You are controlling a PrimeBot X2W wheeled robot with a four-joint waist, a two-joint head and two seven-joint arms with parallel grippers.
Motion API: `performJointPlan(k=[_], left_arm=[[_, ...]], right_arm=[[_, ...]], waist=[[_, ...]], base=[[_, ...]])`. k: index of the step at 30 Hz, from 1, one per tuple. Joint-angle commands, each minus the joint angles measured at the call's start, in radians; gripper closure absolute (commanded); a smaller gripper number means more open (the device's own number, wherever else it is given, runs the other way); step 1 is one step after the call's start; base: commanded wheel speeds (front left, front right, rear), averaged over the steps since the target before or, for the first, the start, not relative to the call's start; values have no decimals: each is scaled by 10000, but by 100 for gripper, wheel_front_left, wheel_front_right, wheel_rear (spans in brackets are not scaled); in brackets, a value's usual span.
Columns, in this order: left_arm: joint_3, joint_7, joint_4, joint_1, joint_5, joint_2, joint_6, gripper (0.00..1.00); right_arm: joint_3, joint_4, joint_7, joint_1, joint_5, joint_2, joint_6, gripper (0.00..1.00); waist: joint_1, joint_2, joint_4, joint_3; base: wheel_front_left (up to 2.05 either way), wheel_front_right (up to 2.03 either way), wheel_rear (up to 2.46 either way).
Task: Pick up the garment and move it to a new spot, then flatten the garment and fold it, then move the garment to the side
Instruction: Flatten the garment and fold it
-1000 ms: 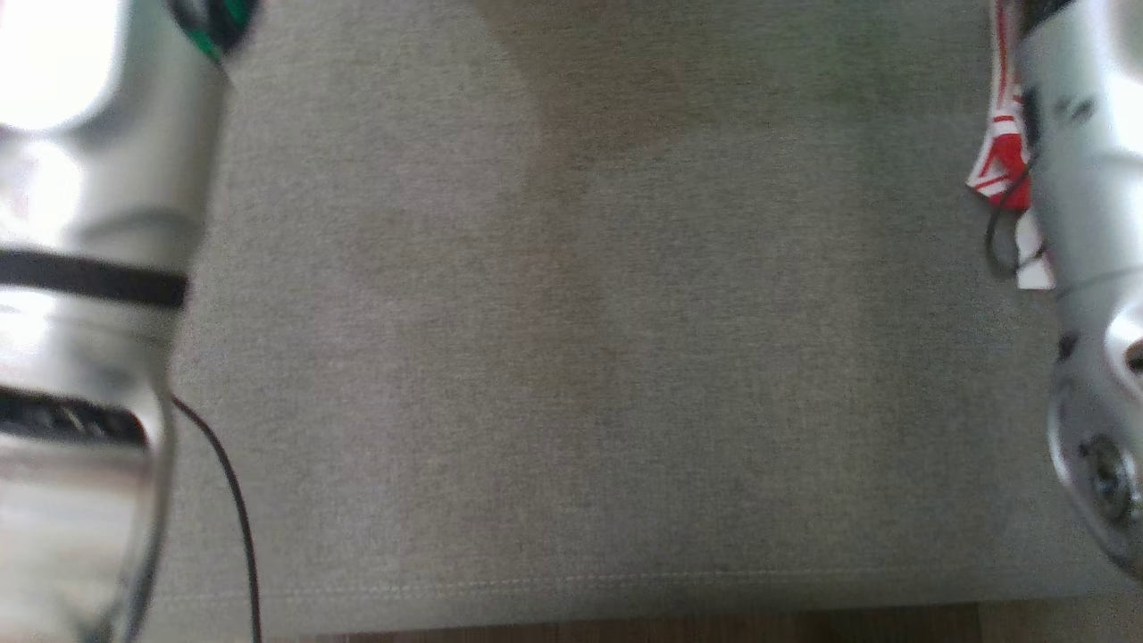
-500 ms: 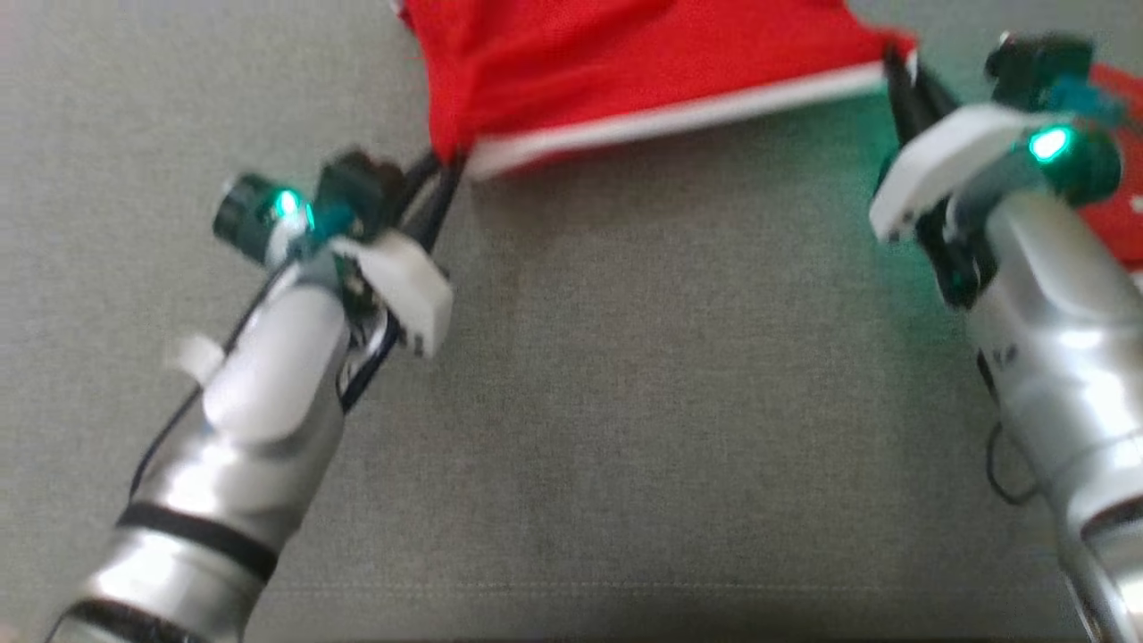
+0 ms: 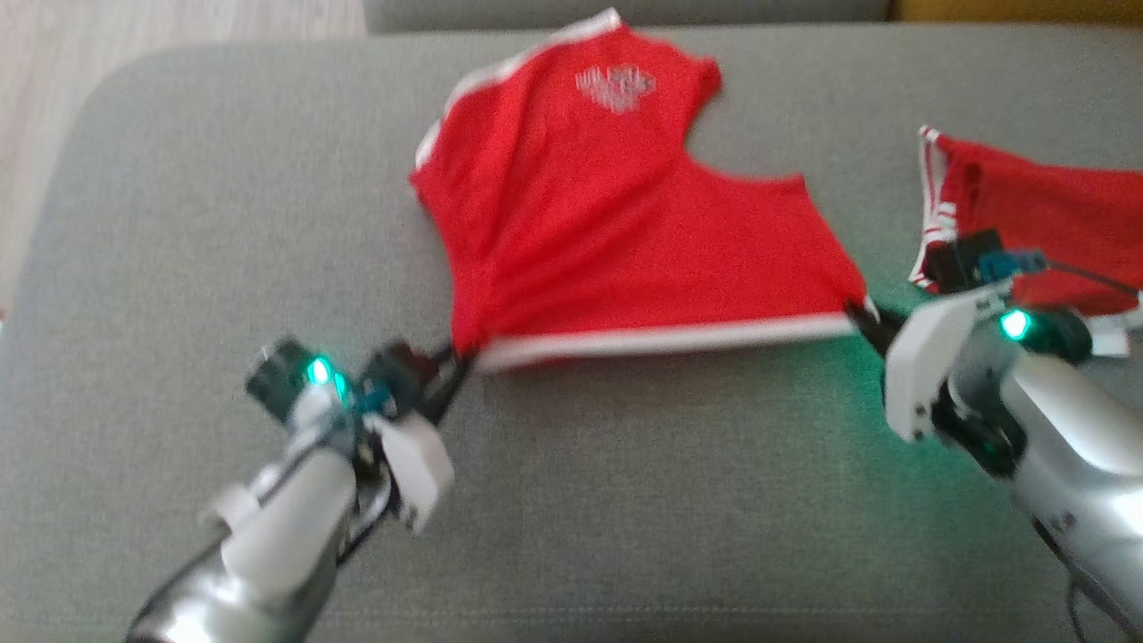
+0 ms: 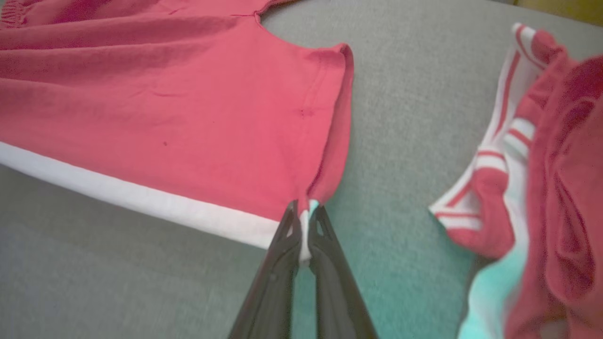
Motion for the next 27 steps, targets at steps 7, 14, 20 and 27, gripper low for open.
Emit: performJointPlan(k=[7, 14, 20, 27], left_arm=[[-241, 256, -962, 988, -394, 677, 16, 100], [-554, 1105, -2809, 2339, -768, 1159, 46, 100], [-443, 1769, -4458, 2885, -1013, 1576, 390, 100], [-43, 2200, -5298, 2308, -1194, 1621, 649, 100]], right_arm=[[652, -1814, 1137, 849, 1411, -1695, 29, 100], [741, -3447, 2578, 2076, 2705, -3131, 29, 100], [92, -4463, 3053, 2409, 2967, -3946, 29, 100], [-914, -4682, 3264, 1382, 2355, -3646, 29, 100]], waist=[[0, -1, -253, -1020], [0, -1, -204, -1505], [0, -1, 31, -1427], [0, -1, 662, -793]], base=[[0, 0, 0], [0, 0, 0], [0, 0, 0], [0, 0, 0]])
